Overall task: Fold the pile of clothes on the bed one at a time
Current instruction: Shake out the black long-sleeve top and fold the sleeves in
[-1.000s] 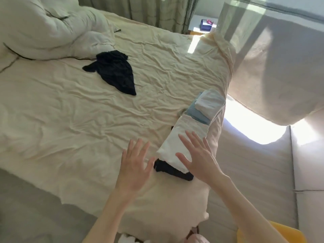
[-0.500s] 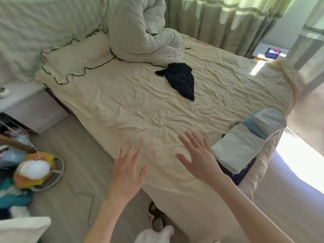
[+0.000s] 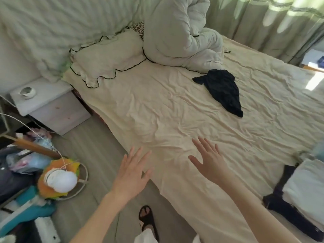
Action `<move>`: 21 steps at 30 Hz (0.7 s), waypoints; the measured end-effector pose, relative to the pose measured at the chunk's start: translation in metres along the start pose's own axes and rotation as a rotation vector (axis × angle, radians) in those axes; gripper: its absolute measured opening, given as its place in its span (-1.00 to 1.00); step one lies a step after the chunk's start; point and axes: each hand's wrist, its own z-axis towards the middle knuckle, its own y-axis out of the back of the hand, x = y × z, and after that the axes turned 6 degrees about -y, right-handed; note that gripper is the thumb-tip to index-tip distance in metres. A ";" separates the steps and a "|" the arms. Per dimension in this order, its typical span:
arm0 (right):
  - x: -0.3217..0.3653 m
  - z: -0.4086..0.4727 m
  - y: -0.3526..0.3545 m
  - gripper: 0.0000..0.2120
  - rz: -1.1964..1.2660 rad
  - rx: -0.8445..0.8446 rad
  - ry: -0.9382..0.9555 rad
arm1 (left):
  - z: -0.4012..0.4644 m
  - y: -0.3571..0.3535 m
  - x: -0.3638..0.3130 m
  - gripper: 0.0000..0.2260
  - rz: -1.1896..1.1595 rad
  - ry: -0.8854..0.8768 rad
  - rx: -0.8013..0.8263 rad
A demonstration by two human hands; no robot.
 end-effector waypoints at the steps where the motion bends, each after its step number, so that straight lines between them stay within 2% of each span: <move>1: 0.012 0.015 -0.002 -0.40 0.014 -0.004 -0.004 | 0.014 0.015 0.020 -0.47 0.017 0.003 -0.007; 5: 0.046 0.071 -0.007 -0.41 0.048 -0.024 -0.040 | 0.076 0.055 0.077 -0.48 0.026 0.020 -0.010; 10: 0.043 0.141 -0.015 -0.44 0.022 0.019 -0.135 | 0.154 0.050 0.106 -0.48 -0.009 -0.018 0.078; 15: 0.001 0.233 -0.027 -0.45 0.004 0.052 -0.243 | 0.252 0.015 0.118 -0.49 -0.034 -0.065 0.211; 21: -0.094 0.393 -0.052 -0.48 0.000 0.035 -0.401 | 0.433 -0.077 0.110 -0.49 0.045 -0.163 0.298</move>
